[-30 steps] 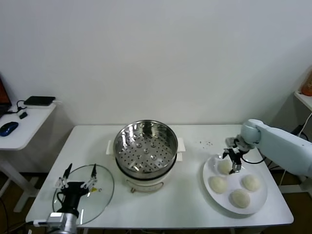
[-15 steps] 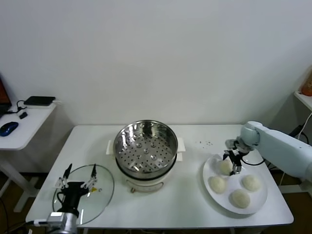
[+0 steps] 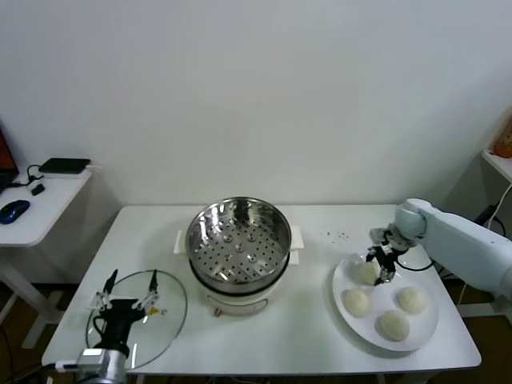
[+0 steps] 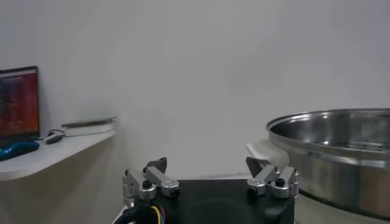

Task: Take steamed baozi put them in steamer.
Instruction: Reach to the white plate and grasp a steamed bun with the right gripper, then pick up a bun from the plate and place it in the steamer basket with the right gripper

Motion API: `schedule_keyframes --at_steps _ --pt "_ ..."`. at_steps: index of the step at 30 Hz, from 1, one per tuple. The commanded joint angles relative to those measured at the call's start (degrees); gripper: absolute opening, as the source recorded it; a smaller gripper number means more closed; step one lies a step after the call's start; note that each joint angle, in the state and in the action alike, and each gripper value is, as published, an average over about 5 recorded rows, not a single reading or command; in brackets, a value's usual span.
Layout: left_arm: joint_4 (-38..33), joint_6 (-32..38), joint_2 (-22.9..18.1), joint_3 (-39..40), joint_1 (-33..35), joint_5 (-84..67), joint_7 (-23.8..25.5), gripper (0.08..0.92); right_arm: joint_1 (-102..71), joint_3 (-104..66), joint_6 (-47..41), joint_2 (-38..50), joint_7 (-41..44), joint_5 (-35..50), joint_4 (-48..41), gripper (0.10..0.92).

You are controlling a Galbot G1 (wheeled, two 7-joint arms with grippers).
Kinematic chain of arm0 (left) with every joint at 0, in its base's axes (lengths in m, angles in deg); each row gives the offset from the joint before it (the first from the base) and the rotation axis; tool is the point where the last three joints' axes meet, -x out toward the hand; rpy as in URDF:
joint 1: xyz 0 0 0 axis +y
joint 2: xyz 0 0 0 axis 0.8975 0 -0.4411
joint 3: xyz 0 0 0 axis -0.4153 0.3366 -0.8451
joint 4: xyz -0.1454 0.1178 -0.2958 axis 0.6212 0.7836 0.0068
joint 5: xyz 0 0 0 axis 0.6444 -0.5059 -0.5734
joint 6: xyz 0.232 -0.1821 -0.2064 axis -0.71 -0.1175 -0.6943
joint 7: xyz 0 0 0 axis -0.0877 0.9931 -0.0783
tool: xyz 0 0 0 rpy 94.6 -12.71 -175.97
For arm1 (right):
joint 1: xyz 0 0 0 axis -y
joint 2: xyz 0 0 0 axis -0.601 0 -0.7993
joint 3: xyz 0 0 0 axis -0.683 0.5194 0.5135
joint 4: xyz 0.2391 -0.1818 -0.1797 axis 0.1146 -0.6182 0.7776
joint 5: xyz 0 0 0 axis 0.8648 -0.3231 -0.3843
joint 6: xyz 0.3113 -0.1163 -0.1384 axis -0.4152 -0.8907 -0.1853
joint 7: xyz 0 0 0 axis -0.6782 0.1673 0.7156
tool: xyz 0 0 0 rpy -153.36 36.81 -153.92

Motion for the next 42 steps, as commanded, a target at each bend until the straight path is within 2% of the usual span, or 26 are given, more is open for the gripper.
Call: schedule_keyframes --at_steps 1,11,20,29,42 --pt "0.0 0.0 -0.1 0.0 0.0 0.1 -0.1 0.823 4.1 1.2 0.6 0.6 0.1 1.4 2.3 0.687" --pt "-0.2 0.2 -0.2 0.0 0.4 0.2 -0.1 0.823 22.1 11.8 4.1 1.2 0.9 6.3 12.9 0.695" --pt "-1.4 -0.2 -0.2 0.2 0.9 -0.1 -0.2 0.823 38.7 19.0 8.3 -5.7 1.3 9.5 17.0 0.719" --pt "-2.0 -0.8 -0.2 0.4 0.6 0.0 -0.1 0.823 43.2 19.8 12.1 -18.8 1.7 9.9 12.6 0.727" --pt "-1.8 -0.8 0.1 0.0 0.5 0.0 0.1 0.823 36.1 17.4 15.2 -37.0 1.7 5.0 4.3 0.726"
